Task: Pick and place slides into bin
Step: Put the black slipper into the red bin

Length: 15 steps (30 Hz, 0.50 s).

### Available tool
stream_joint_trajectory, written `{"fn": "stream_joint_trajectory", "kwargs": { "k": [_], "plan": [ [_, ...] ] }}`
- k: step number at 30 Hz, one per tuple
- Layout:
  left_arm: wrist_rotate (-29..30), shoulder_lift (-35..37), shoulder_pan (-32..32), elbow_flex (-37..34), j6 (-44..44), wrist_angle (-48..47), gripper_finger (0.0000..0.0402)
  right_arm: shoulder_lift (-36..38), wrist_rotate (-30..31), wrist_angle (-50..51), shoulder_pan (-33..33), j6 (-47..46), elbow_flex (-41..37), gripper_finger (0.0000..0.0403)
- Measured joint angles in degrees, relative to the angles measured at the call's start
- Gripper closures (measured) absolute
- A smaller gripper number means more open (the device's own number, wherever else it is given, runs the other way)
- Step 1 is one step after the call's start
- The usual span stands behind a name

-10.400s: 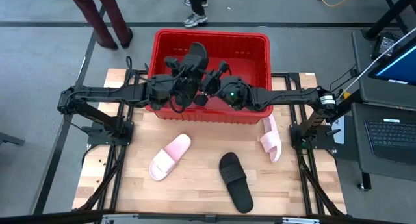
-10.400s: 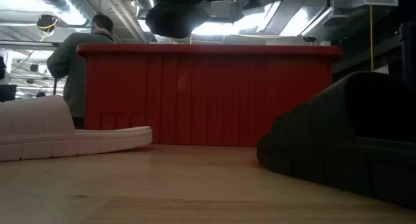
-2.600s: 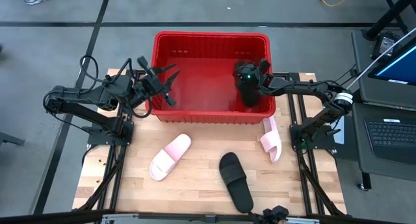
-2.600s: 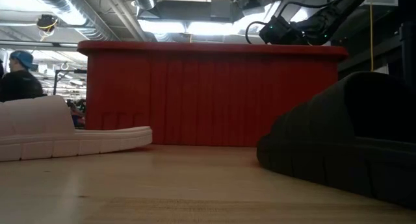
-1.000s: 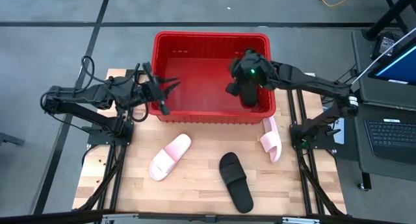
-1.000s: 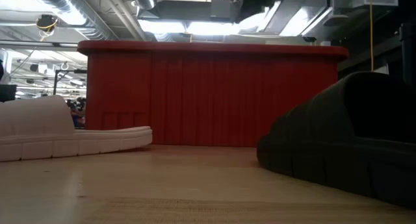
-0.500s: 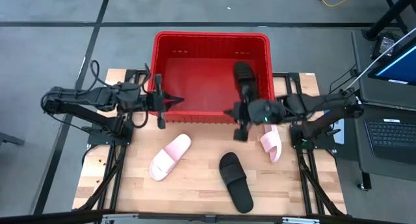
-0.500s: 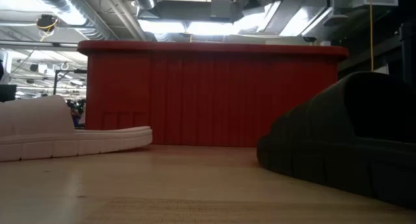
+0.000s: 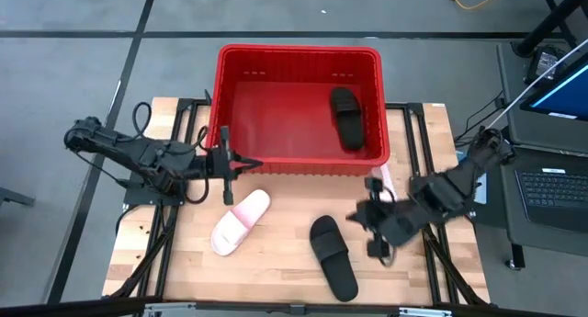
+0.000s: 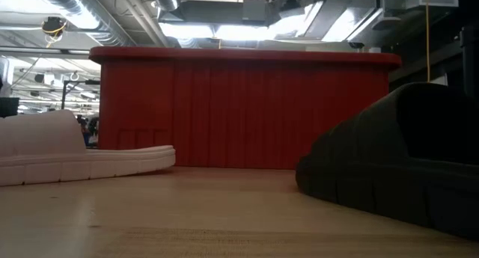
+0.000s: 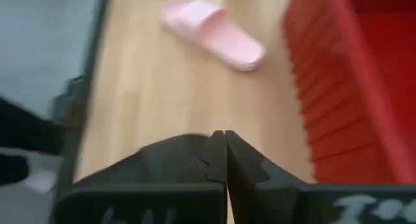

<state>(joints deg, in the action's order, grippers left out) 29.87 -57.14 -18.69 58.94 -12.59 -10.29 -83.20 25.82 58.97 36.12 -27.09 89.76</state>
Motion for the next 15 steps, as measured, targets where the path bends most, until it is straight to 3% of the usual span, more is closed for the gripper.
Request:
{"fn": "stream_joint_trajectory", "kwargs": {
  "k": [7, 15],
  "plan": [
    [4.0, -0.5, -4.8, 0.0, 5.7, 1.4, 0.04, -2.8, 0.2, 0.3, 7.3, -5.0, 0.0, 0.0403],
    [6.4, -0.5, -7.0, 0.0, 8.0, 1.3, 0.04, -9.3, -2.2, 0.3, 10.3, -9.4, 0.0, 0.0403]
  ]
}}
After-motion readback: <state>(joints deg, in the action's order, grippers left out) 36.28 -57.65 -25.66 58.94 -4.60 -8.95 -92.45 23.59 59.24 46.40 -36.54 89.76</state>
